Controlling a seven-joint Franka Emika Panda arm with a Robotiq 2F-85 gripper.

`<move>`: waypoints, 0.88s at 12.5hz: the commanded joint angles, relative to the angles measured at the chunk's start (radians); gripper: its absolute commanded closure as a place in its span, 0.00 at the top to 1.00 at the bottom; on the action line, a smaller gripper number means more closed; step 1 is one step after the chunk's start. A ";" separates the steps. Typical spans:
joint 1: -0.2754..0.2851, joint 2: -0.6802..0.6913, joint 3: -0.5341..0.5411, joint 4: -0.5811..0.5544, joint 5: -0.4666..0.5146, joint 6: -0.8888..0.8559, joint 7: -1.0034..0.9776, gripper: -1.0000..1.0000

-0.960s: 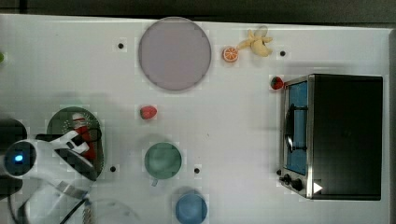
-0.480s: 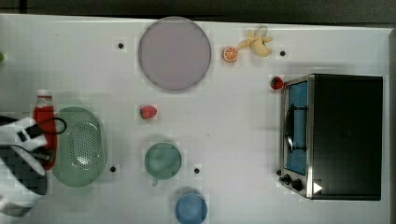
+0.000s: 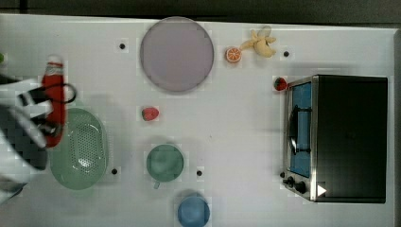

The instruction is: Pick ketchup from strainer and place it on the table

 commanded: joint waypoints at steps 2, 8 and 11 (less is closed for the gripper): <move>-0.161 -0.029 -0.118 0.022 -0.020 -0.072 -0.131 0.59; -0.241 -0.068 -0.271 -0.014 -0.047 -0.078 -0.374 0.59; -0.254 -0.069 -0.333 -0.076 -0.047 -0.055 -0.475 0.59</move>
